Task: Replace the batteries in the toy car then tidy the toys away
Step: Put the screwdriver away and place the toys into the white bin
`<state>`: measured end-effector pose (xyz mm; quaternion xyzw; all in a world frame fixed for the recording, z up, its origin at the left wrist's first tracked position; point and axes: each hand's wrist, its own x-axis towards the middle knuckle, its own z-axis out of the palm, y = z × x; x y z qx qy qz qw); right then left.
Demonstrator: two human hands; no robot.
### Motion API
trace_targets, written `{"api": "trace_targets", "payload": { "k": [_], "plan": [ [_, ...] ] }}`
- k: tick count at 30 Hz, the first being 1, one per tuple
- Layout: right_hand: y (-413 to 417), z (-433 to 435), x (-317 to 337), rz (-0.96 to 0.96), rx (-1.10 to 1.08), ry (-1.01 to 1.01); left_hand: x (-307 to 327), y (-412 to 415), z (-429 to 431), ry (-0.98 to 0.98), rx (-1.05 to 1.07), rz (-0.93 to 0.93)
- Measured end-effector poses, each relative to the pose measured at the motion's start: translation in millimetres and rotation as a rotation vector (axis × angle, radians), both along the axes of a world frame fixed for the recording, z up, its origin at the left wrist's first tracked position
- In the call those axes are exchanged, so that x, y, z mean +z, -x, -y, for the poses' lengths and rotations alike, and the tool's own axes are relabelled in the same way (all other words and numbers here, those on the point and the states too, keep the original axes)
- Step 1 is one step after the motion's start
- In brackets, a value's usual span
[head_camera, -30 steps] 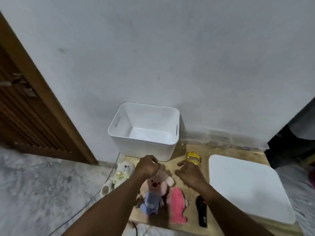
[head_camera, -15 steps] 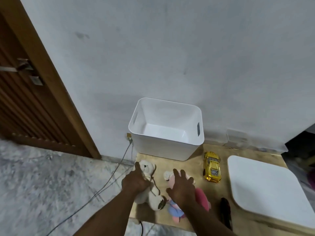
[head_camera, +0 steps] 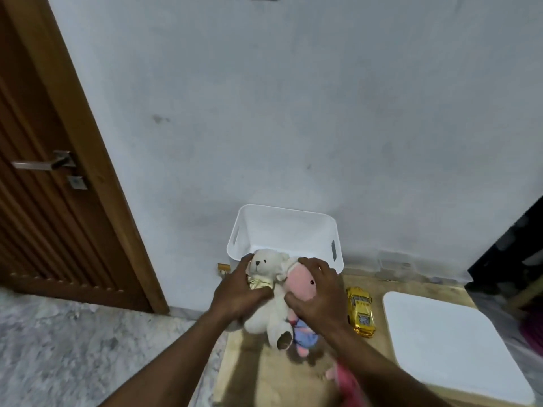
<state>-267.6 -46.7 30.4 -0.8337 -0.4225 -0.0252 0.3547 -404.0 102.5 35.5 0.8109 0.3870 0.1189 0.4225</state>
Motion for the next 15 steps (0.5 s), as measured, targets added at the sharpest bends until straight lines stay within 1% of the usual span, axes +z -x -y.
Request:
{"api": "trace_targets", "payload": {
  "k": [2, 4, 7, 9, 11, 15],
  "plan": [
    [-8.9, -11.3, 30.6, 0.0, -0.002, -0.111, 24.1, -7.4, -6.7, -0.017, 0.022, 0.105],
    [-21.8, -26.6, 55.7, 0.004, -0.018, -0.177, 43.6, -21.6, -17.5, -0.032, 0.047, 0.169],
    [-47.0, -51.4, 80.1, -0.033, -0.028, -0.198, 65.2, -51.1, -36.7, -0.074, 0.055, 0.172],
    [-69.1, -69.0, 86.8, -0.061, -0.029, -0.155, 73.0, -74.6, -52.9, -0.104, 0.057, 0.132],
    [-92.8, -86.5, 83.5, -0.1, -0.035, -0.064, 74.6, -97.7, -69.6, -0.125, 0.044, 0.063],
    [-137.3, -119.3, 55.4, -0.205, -0.039, 0.085, 54.6, -140.7, -95.6, -0.074, 0.023, -0.028]
  ]
}}
